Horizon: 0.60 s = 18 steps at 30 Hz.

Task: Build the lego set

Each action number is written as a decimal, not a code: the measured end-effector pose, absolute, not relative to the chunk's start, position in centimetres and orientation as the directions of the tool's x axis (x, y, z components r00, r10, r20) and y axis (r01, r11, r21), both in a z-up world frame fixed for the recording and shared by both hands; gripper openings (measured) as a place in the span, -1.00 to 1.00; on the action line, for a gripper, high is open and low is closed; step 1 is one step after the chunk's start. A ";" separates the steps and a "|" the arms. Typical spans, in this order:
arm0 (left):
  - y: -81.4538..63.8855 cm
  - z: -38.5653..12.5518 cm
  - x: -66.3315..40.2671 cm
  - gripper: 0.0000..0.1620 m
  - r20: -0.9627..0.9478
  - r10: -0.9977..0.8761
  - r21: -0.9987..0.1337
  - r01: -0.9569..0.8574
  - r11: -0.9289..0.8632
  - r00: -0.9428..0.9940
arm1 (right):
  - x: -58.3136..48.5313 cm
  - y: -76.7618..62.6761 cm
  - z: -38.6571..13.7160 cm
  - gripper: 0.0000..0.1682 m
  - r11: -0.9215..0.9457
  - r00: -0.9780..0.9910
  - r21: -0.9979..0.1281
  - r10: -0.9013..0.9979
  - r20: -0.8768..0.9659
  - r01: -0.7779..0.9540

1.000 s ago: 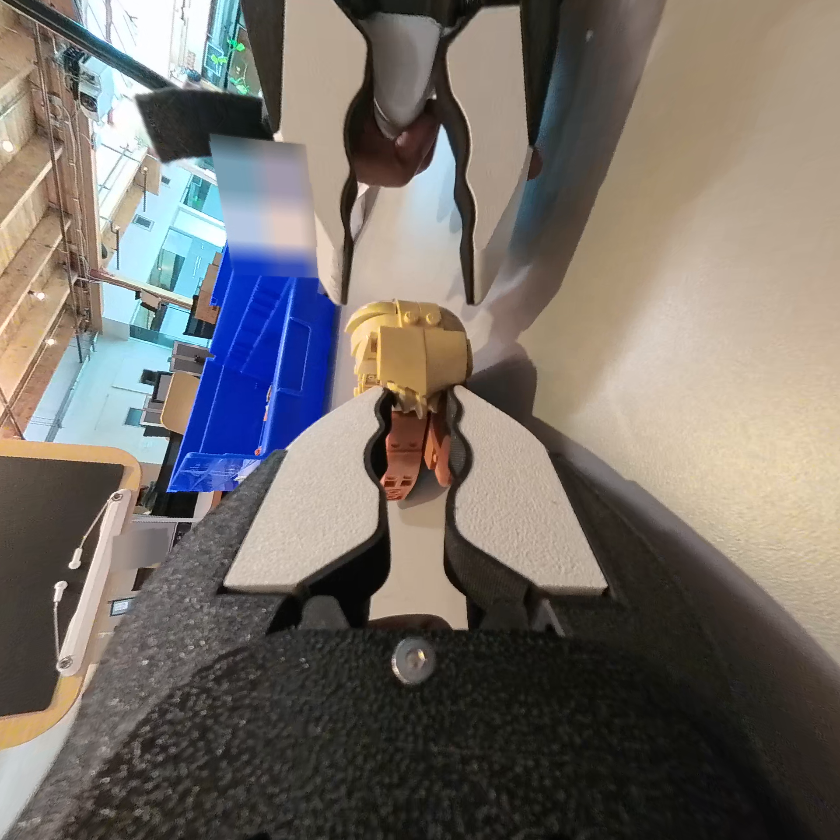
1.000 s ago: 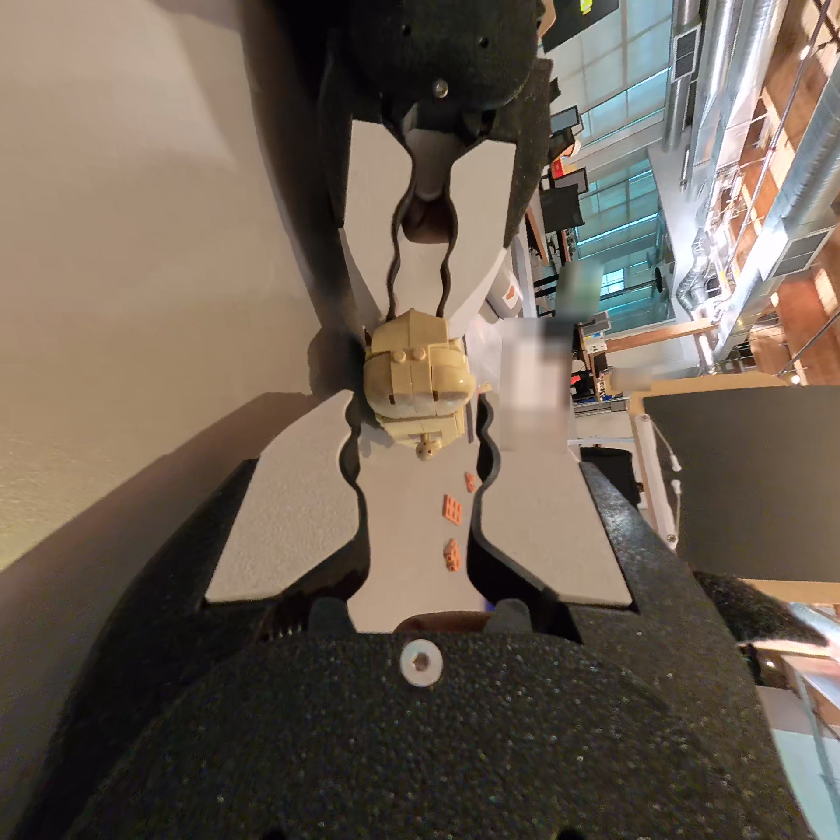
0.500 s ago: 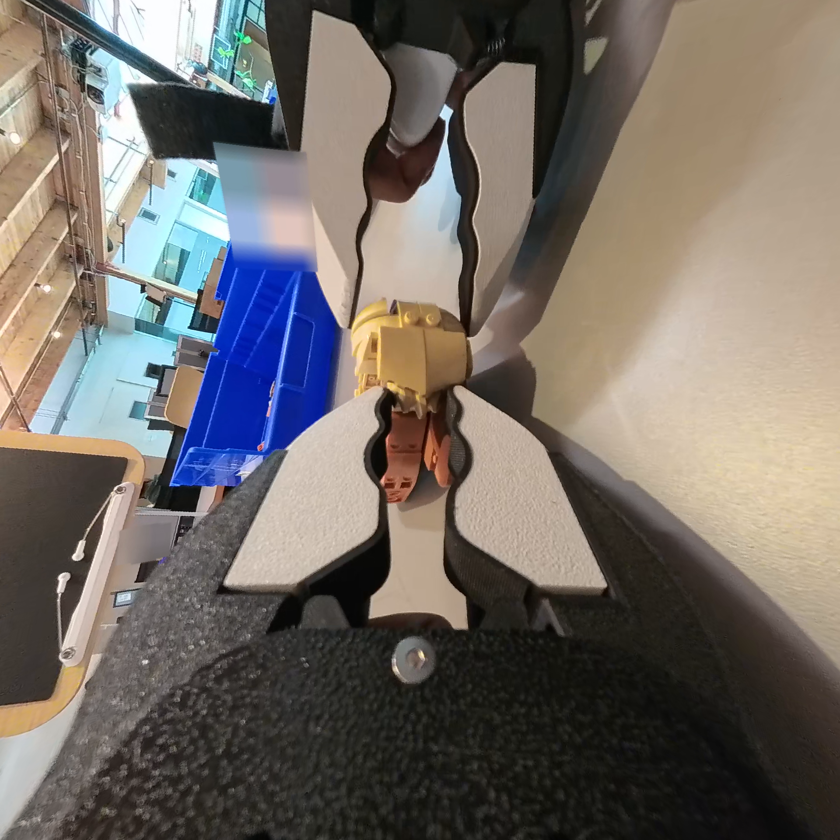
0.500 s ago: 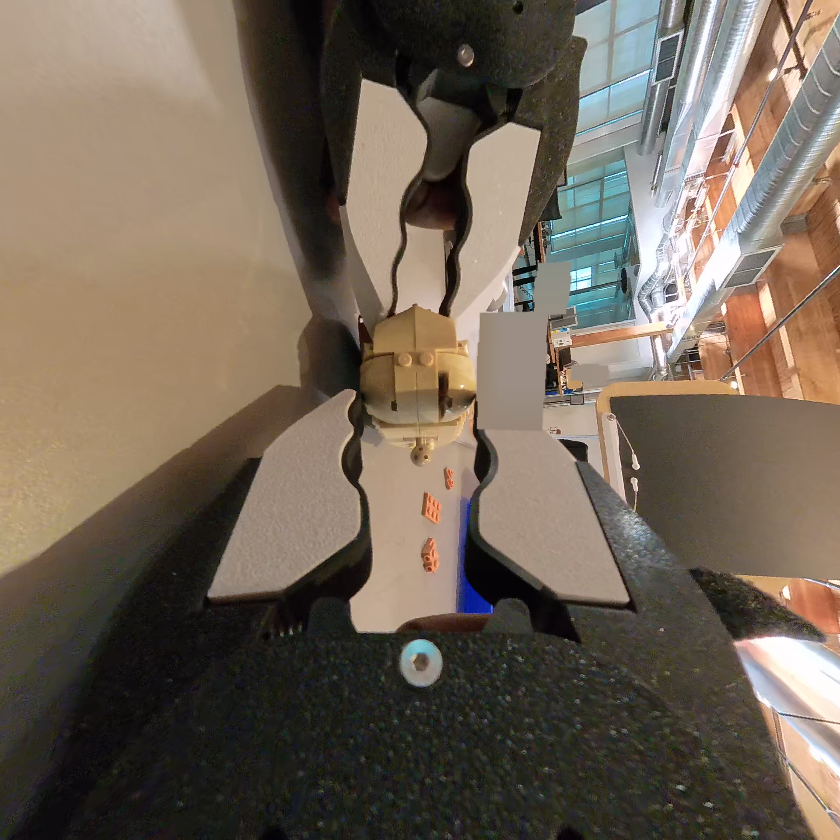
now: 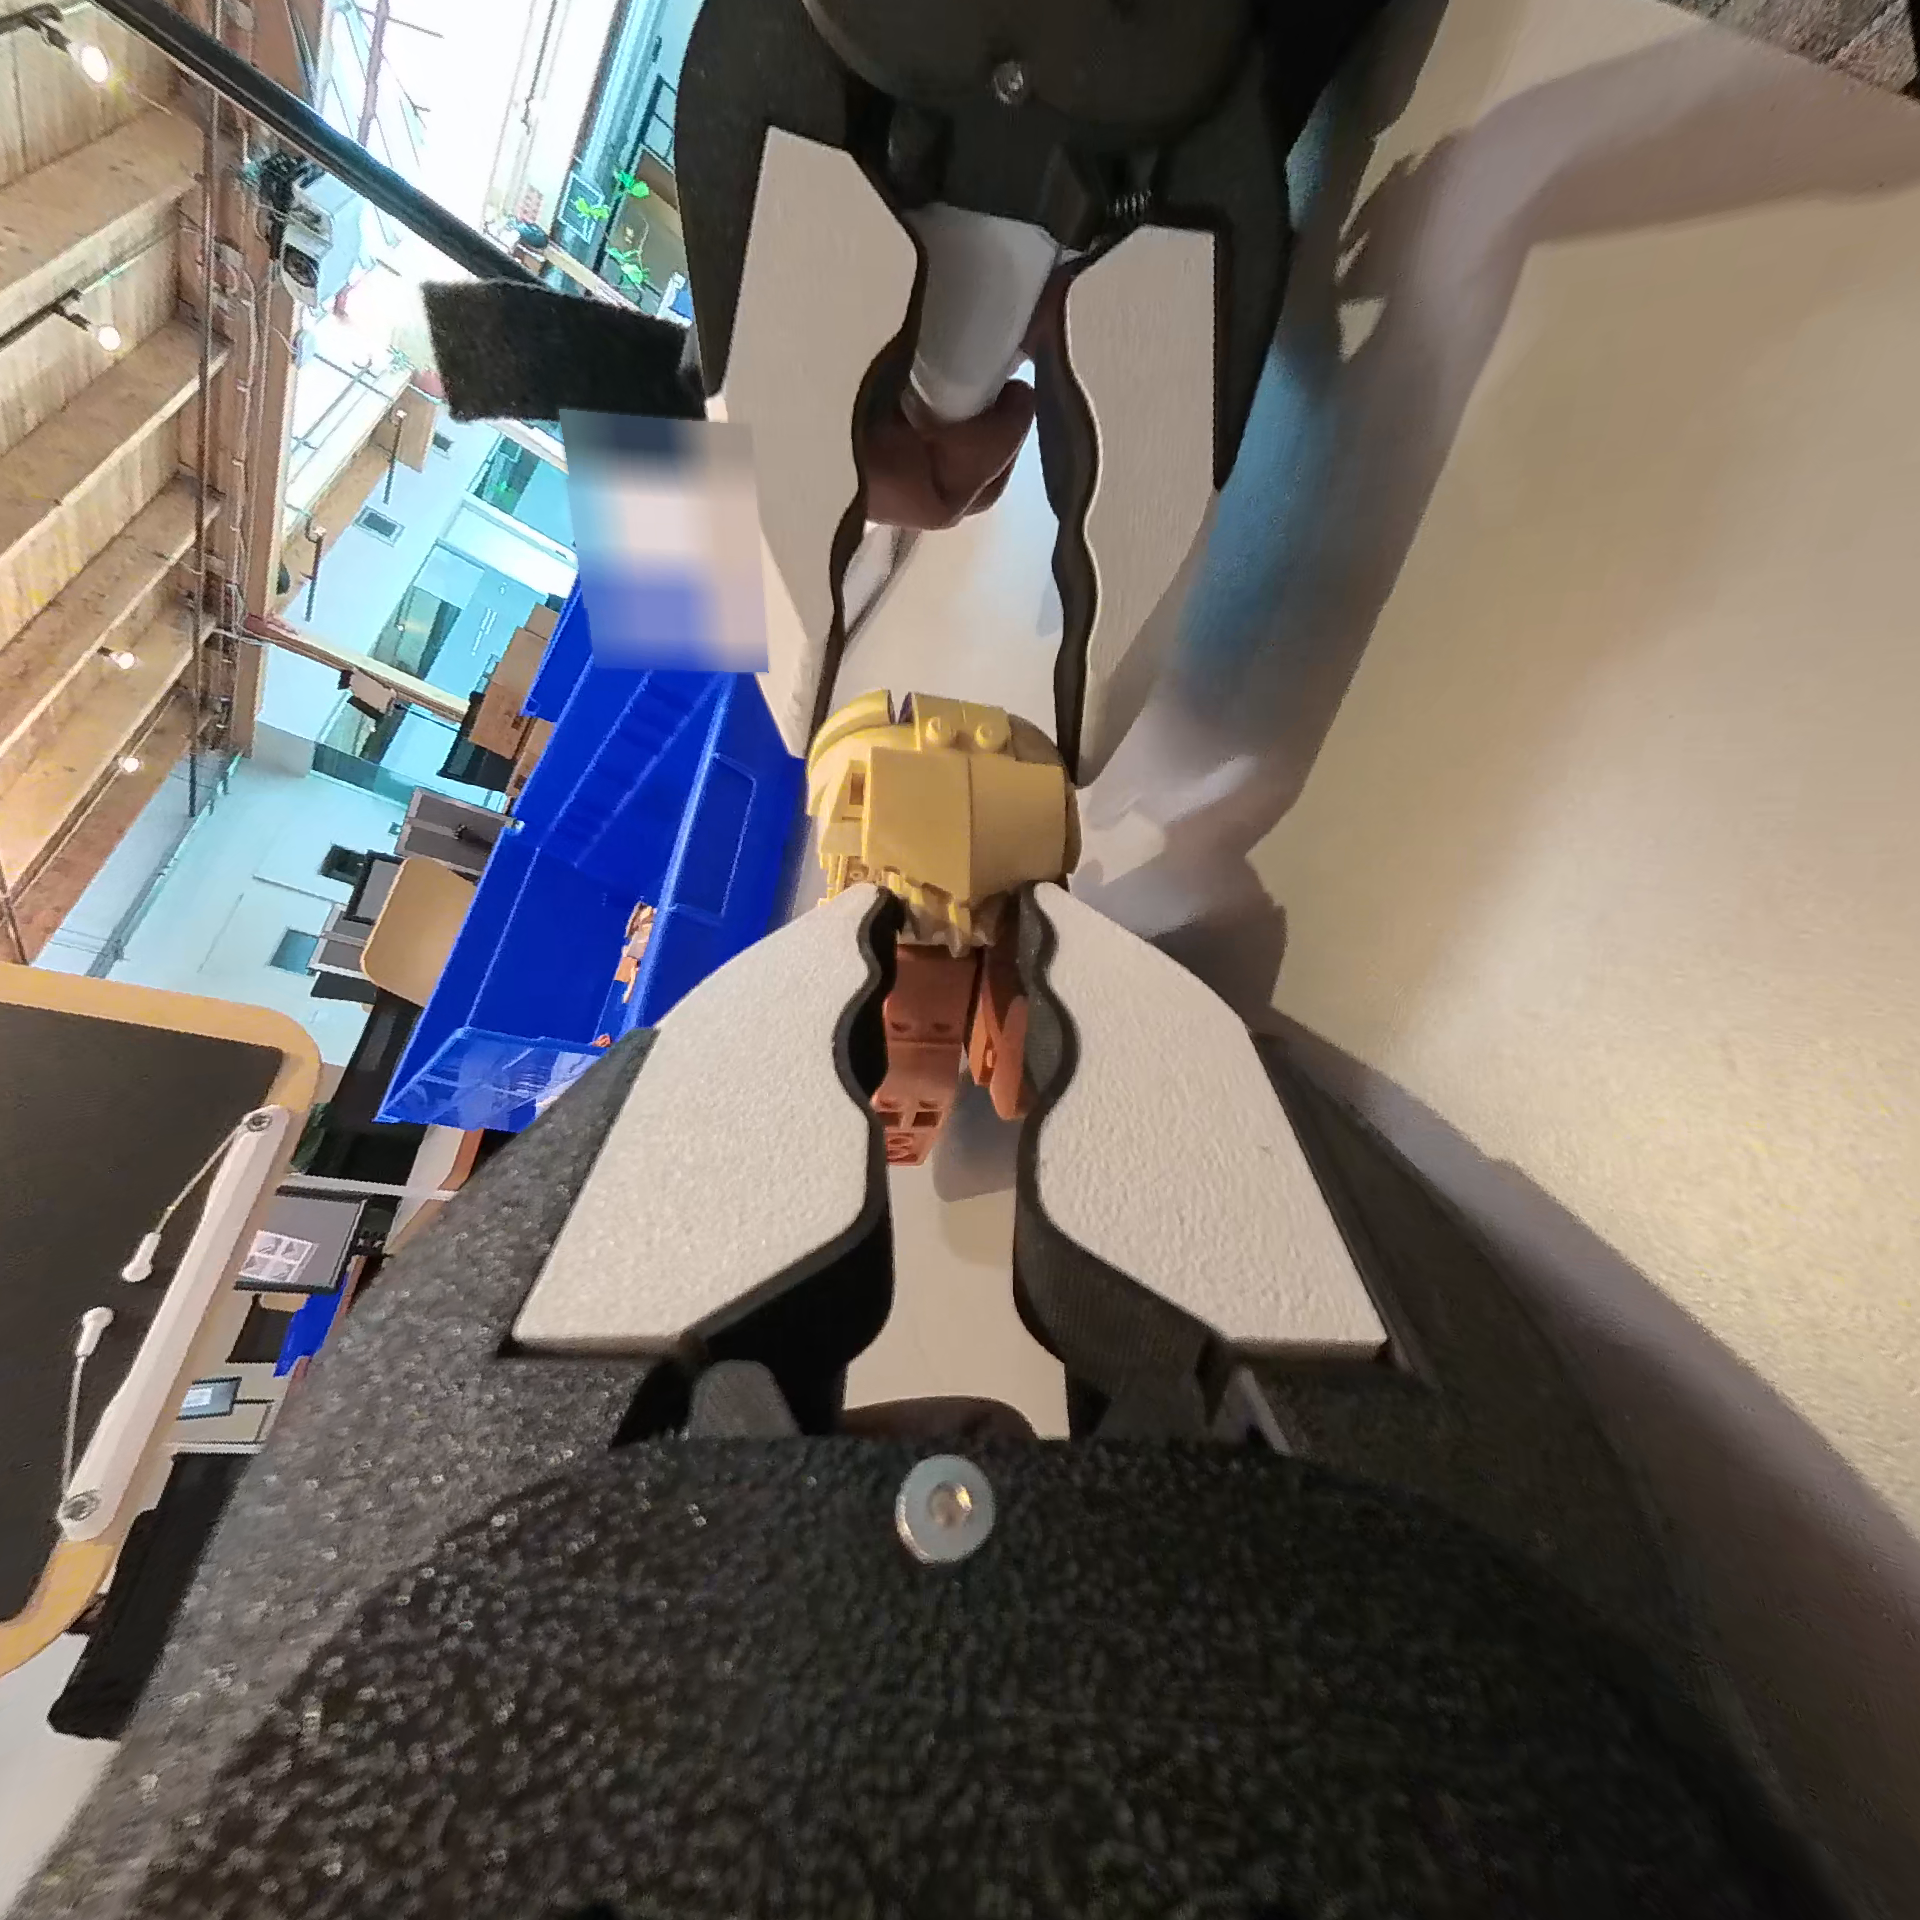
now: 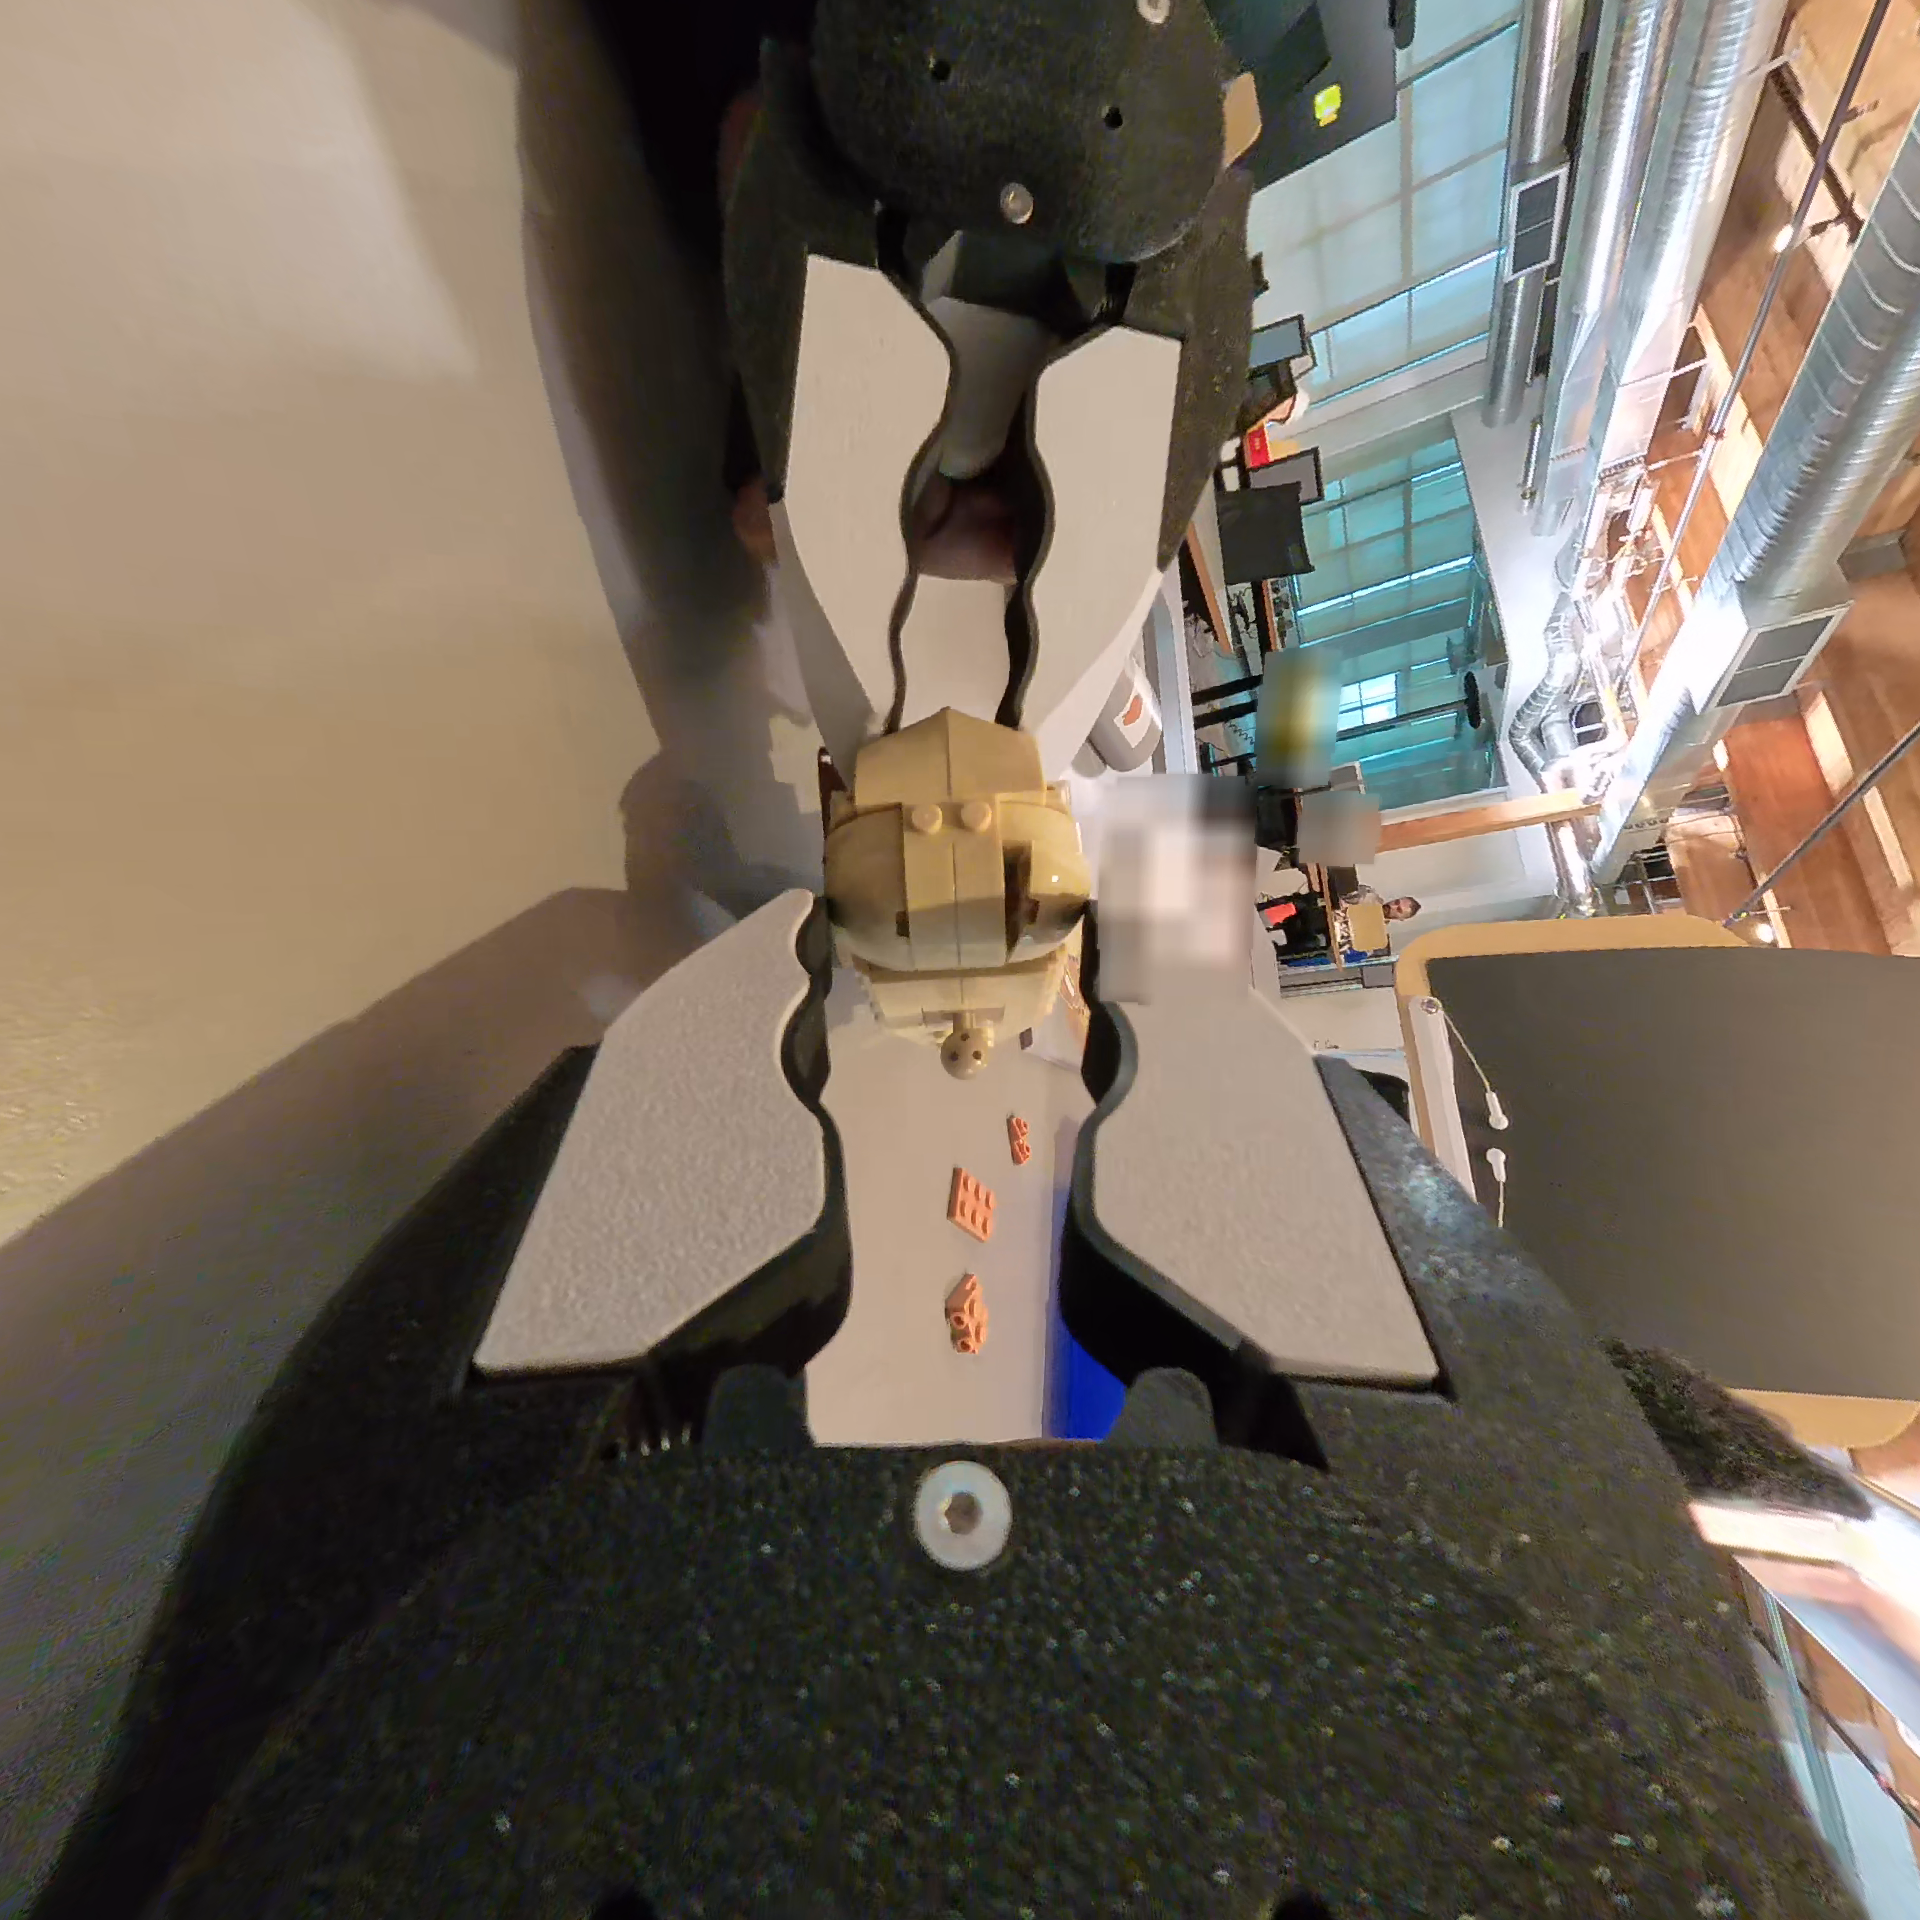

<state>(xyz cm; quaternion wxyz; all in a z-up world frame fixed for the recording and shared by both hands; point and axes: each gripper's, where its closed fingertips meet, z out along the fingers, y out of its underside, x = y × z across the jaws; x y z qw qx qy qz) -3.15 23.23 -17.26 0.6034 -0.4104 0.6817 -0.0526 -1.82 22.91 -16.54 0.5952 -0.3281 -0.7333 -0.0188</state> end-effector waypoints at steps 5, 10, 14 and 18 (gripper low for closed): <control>23.1 -17.2 -3.1 -0.73 -0.767 -0.639 -0.583 -0.487 0.650 0.066 | -1.8 22.9 -16.5 -0.46 0.793 -0.095 -0.352 0.453 0.886 0.497; 23.1 -17.0 -3.1 -0.72 -0.748 -0.660 -0.606 -0.477 0.636 0.070 | -1.8 23.0 -16.3 -0.46 0.799 -0.109 -0.329 0.436 0.893 0.503; 23.1 -17.2 -3.0 -0.72 -0.738 -0.672 -0.612 -0.477 0.631 0.059 | -1.8 23.1 -16.5 -0.46 0.803 -0.129 -0.303 0.422 0.898 0.514; 23.0 -17.5 -3.0 -0.71 -0.738 -0.674 -0.604 -0.487 0.631 0.042 | -1.8 23.1 -16.8 -0.47 0.804 -0.151 -0.288 0.419 0.896 0.521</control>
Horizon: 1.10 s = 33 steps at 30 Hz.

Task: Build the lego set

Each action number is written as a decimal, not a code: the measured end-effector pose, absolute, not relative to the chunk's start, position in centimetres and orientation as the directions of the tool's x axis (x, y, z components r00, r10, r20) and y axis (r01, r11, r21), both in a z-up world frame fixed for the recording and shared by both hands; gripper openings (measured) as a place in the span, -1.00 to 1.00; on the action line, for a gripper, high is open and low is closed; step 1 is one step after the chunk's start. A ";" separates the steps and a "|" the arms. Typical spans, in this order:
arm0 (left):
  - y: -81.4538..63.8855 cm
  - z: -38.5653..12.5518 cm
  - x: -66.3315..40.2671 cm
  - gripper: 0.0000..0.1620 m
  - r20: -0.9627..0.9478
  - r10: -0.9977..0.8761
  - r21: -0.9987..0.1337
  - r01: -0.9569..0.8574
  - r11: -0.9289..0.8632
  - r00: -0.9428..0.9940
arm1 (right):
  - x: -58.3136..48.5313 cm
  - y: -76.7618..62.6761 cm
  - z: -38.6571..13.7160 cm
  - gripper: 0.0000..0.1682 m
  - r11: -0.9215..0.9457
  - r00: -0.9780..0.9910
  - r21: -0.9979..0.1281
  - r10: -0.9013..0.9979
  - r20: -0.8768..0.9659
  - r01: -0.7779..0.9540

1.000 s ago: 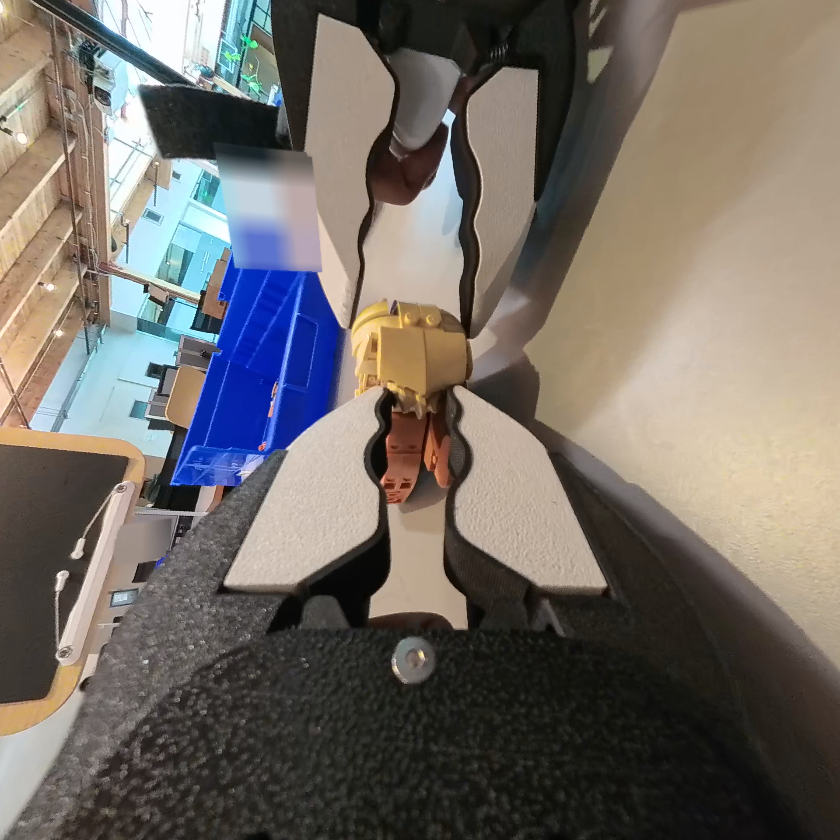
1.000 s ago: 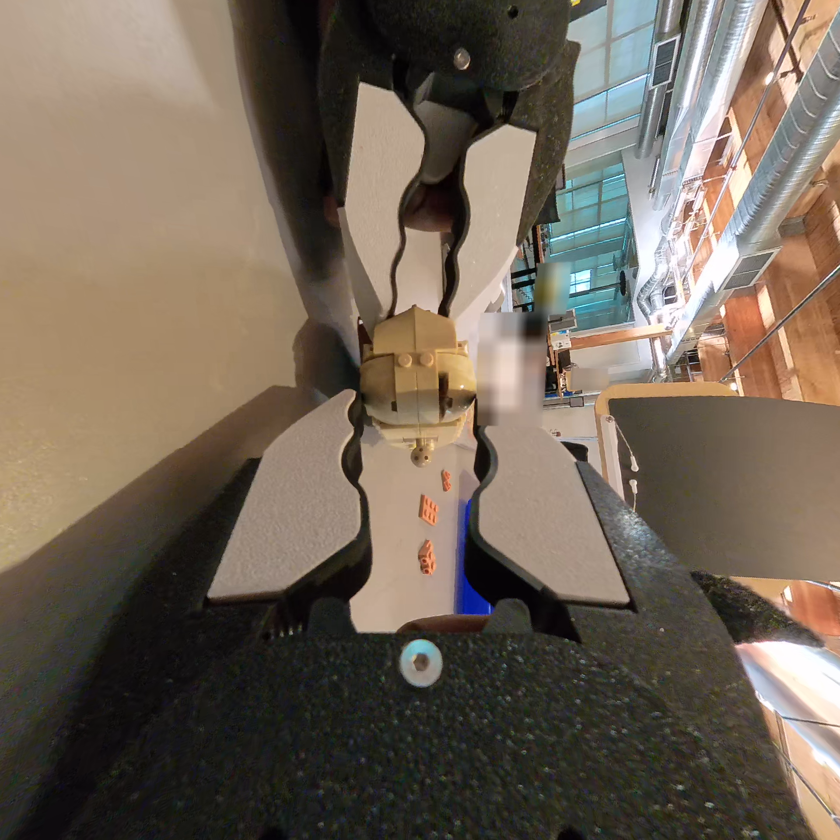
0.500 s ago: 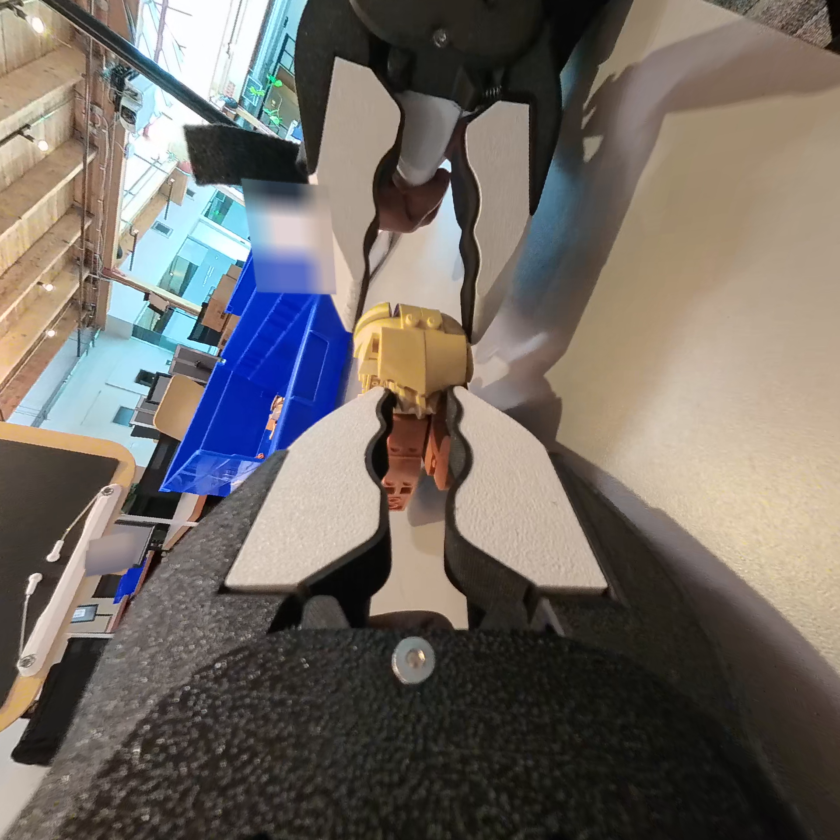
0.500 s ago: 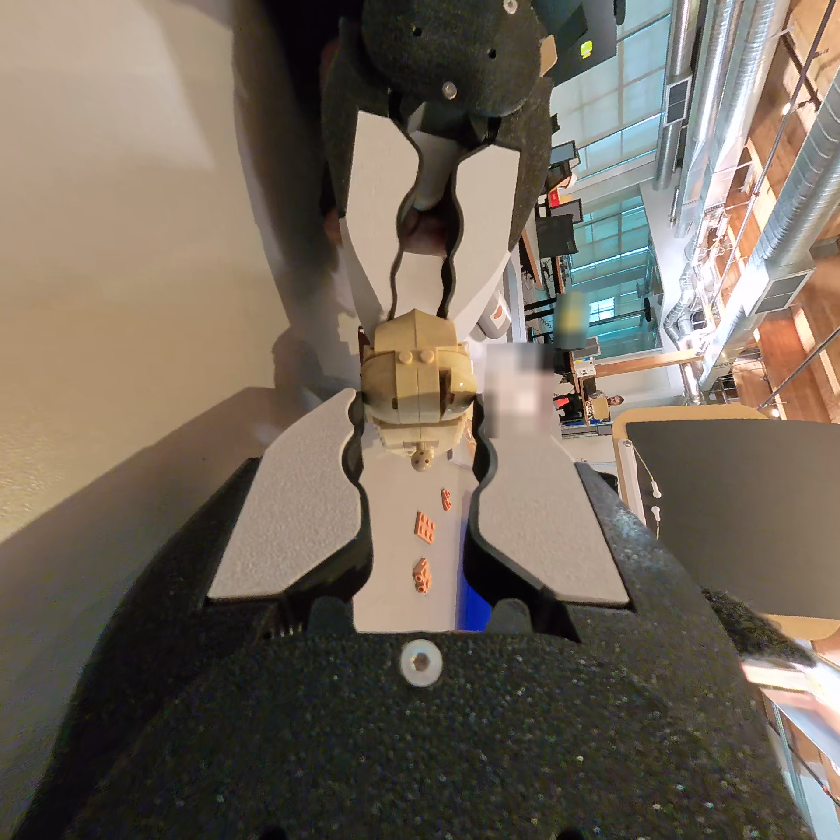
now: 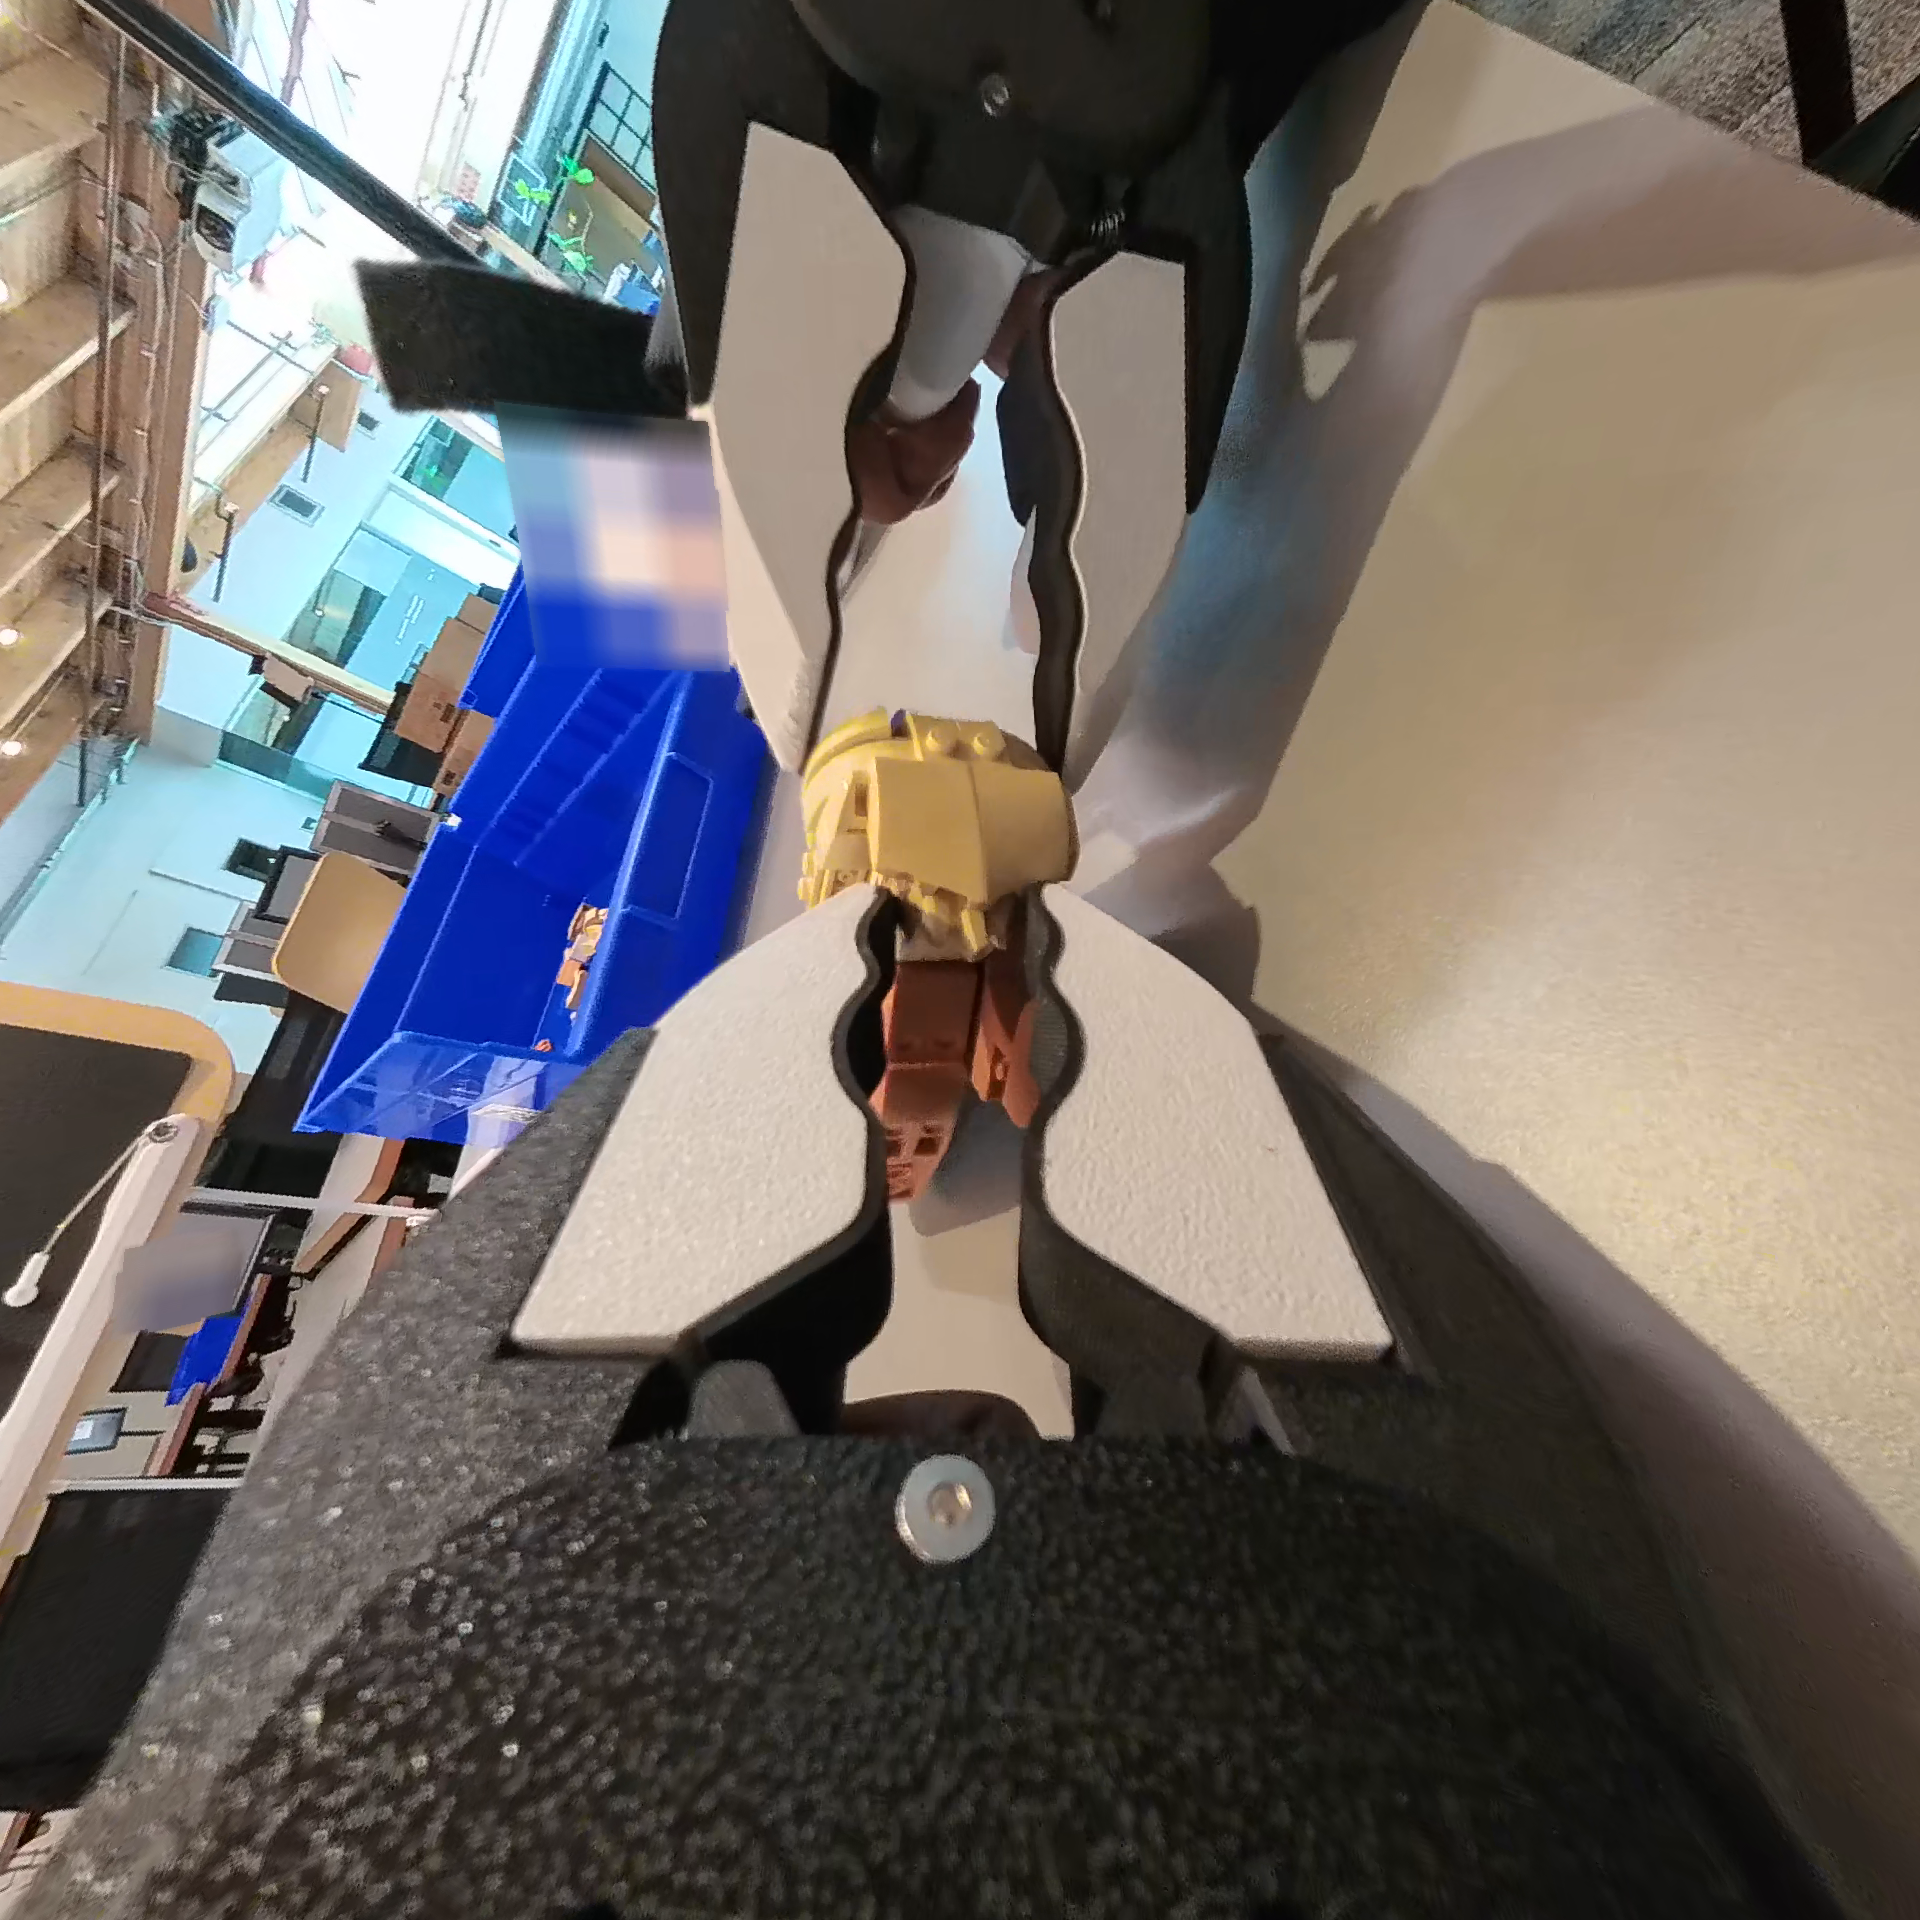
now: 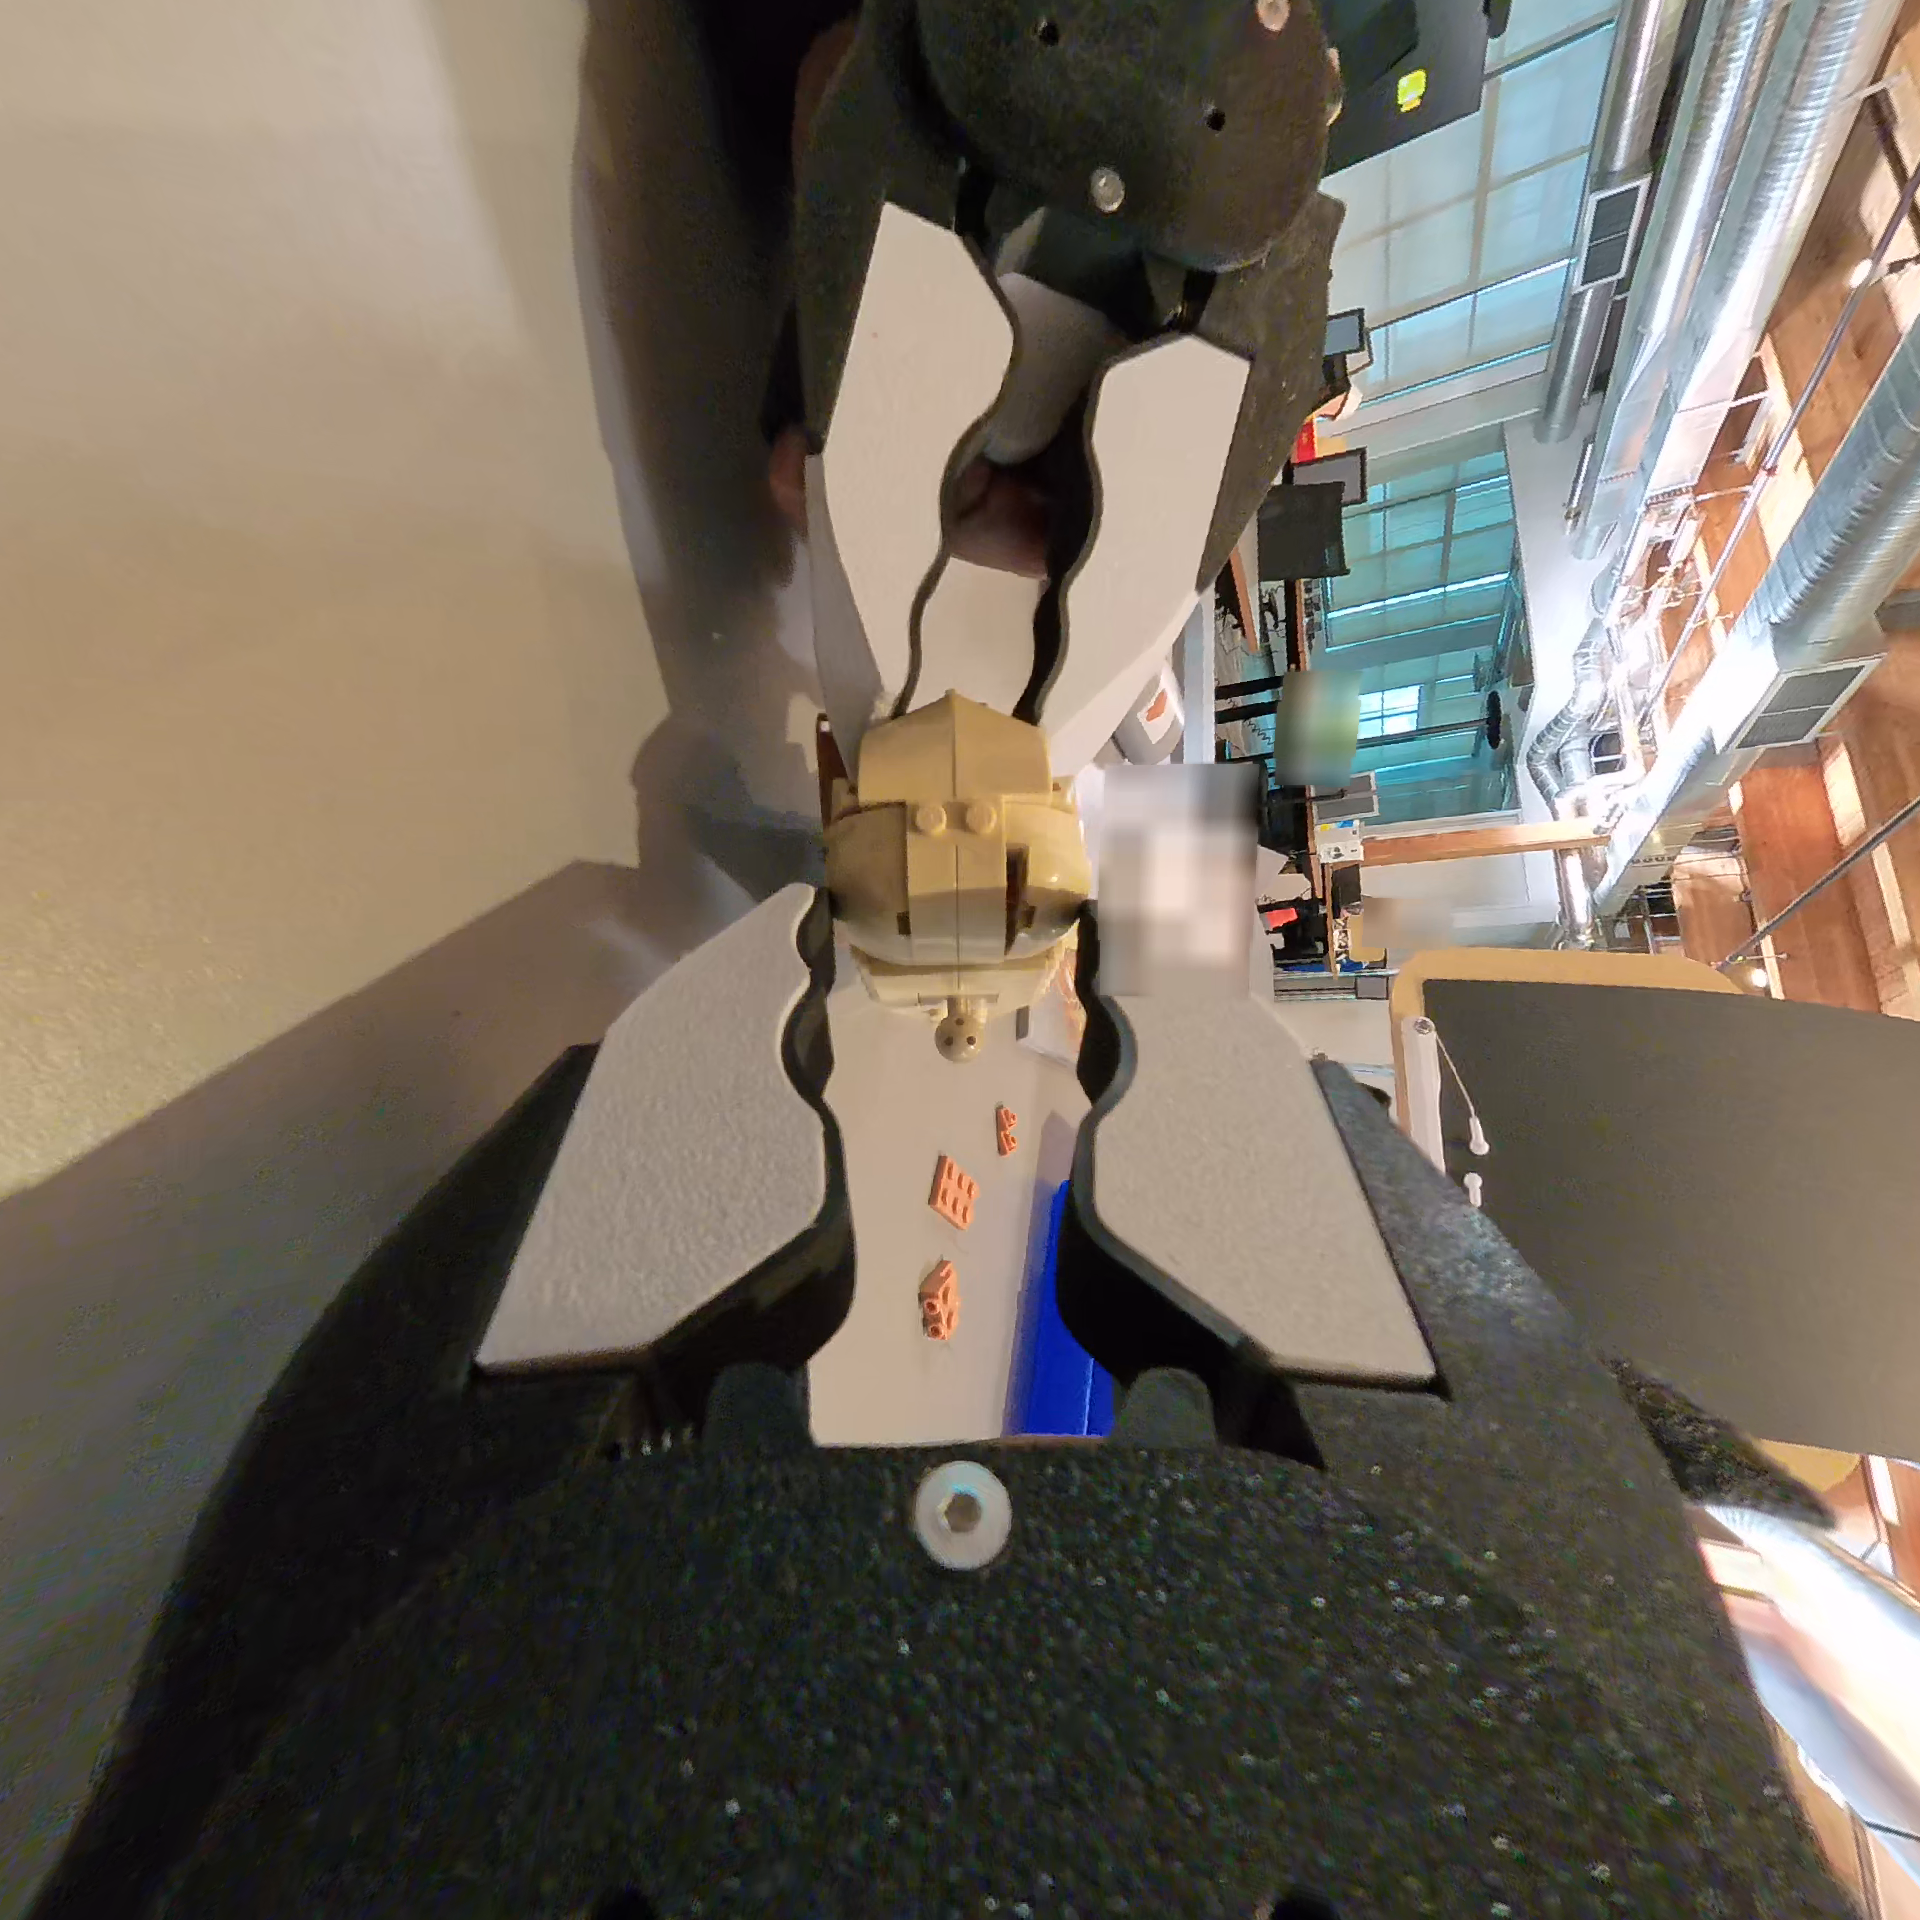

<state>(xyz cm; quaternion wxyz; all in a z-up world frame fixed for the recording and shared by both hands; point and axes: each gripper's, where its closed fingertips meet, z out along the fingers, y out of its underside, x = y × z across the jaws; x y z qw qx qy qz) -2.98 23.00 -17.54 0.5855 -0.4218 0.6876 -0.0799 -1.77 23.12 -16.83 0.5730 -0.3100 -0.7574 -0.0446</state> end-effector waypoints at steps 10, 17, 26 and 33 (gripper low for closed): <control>22.9 -17.6 -3.0 -0.71 -0.729 -0.684 -0.614 -0.478 0.628 0.037 | -1.8 23.0 -16.9 -0.48 0.806 -0.155 -0.288 0.419 0.894 0.517; 22.8 -17.6 -2.9 -0.71 -0.735 -0.677 -0.606 -0.480 0.634 0.034 | -1.7 23.1 -16.9 -0.48 0.802 -0.159 -0.278 0.415 0.896 0.528; 22.8 -17.7 -3.0 -0.72 -0.736 -0.677 -0.602 -0.482 0.636 0.026 | -1.7 23.0 -17.0 -0.49 0.796 -0.162 -0.285 0.427 0.889 0.533; 22.9 -18.0 -2.9 -0.71 -0.743 -0.669 -0.593 -0.491 0.638 0.028 | -1.6 23.0 -17.3 -0.47 0.793 -0.131 -0.292 0.419 0.898 0.534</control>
